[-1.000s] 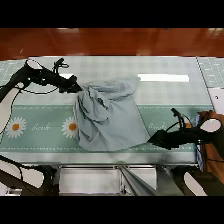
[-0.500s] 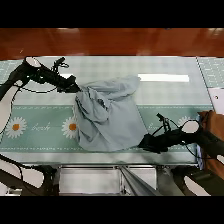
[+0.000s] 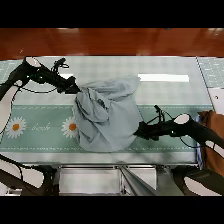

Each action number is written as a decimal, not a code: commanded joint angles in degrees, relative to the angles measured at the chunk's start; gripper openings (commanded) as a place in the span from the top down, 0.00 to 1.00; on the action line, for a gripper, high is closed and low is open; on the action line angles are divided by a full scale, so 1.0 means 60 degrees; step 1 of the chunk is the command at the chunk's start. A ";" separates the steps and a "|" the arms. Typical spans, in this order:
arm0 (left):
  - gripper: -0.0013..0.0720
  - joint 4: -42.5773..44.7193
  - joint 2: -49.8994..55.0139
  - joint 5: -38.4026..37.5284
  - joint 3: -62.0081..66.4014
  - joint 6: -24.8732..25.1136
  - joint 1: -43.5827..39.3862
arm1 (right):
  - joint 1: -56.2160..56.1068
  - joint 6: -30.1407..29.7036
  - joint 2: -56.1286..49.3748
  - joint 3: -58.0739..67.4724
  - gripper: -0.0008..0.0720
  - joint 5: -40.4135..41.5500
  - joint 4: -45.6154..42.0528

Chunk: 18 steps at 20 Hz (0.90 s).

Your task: Fold the shirts.

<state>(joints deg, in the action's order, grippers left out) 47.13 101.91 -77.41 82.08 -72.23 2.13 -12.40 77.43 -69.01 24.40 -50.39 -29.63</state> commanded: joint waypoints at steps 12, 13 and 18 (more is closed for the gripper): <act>0.94 -0.1184 -0.3945 0.1800 -0.5136 0.1100 0.0007 | 0.4758 -0.0477 -0.1792 0.6364 0.96 -0.2769 -0.4149; 0.94 -0.1191 -0.4612 0.2288 -0.6022 0.0965 0.0044 | 0.4787 -0.0441 -0.2229 0.7213 0.96 -0.3071 -0.4098; 0.94 -0.2900 -0.7180 0.3202 -0.9351 0.0954 -0.0641 | 0.3745 -0.0226 -0.4178 0.9847 0.96 -0.3541 -0.2874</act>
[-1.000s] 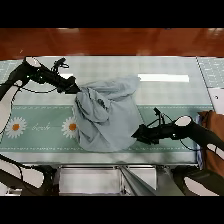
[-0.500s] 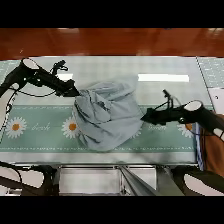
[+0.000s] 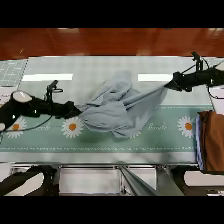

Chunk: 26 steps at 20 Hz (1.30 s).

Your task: Fold the shirts.

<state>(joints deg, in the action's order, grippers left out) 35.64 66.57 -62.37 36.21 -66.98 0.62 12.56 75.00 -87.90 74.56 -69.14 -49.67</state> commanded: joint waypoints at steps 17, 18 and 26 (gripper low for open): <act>0.29 0.0058 -0.1654 -0.0878 0.0648 -0.0444 0.3814 | 0.2255 0.0444 0.1253 -0.0076 0.42 -0.1909 -0.0401; 0.29 0.0058 -0.1304 -0.1191 0.0637 -0.0350 0.3650 | 0.2419 0.0244 0.1705 -0.1129 0.42 -0.1515 -0.0193; 0.29 -0.0437 0.2124 -0.1115 0.1126 0.1836 0.0295 | 0.2422 -0.1479 0.2845 -0.5359 0.42 -0.1056 0.0532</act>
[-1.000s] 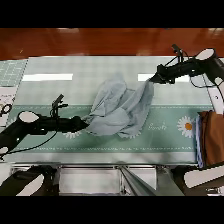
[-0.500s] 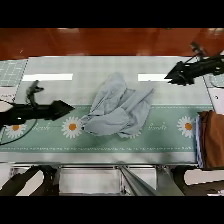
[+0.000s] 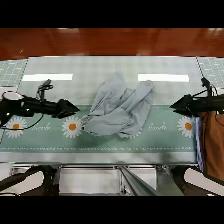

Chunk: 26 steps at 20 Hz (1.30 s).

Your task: Fold the shirts.

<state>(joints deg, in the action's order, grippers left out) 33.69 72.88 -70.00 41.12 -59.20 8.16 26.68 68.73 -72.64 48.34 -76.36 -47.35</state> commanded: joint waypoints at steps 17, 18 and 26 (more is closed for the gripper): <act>0.94 0.0219 0.2728 -0.1479 0.2393 0.0539 -0.2022 | -0.1767 0.0539 0.0288 -0.2463 0.43 0.1035 0.0080; 0.94 0.0219 0.2725 -0.1479 0.2390 0.0535 -0.2022 | -0.2051 0.0699 0.0288 -0.2463 0.43 0.1279 0.0080; 0.94 0.0208 0.2728 -0.1486 0.2390 0.0535 -0.2022 | -0.4135 0.0860 -0.1166 -0.1967 0.43 0.2073 0.1315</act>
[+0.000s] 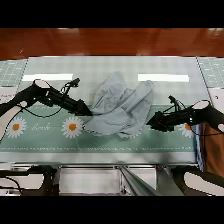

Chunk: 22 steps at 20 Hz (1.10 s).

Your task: Fold the shirts.

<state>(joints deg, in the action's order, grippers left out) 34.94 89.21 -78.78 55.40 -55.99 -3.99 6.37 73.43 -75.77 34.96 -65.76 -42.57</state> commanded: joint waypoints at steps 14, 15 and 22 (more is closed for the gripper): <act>0.94 -0.0943 -0.1300 -0.0069 0.0463 -0.0106 0.0940 | -0.1701 0.0255 -0.0663 0.5293 0.96 -0.0911 -0.0015; 0.94 -0.1504 -0.1840 -0.0055 0.0729 -0.0135 0.1337 | -0.1355 0.0426 -0.0178 0.5982 0.96 -0.1158 -0.0270; 0.94 -0.3850 -0.5621 0.1497 0.3916 -0.0721 0.3016 | -0.0248 0.0878 0.2626 1.0746 0.96 -0.1916 -0.0882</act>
<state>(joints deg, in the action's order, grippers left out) 15.88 63.51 -75.05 71.81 -57.71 11.11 3.31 77.41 -66.35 89.38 -75.46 -45.52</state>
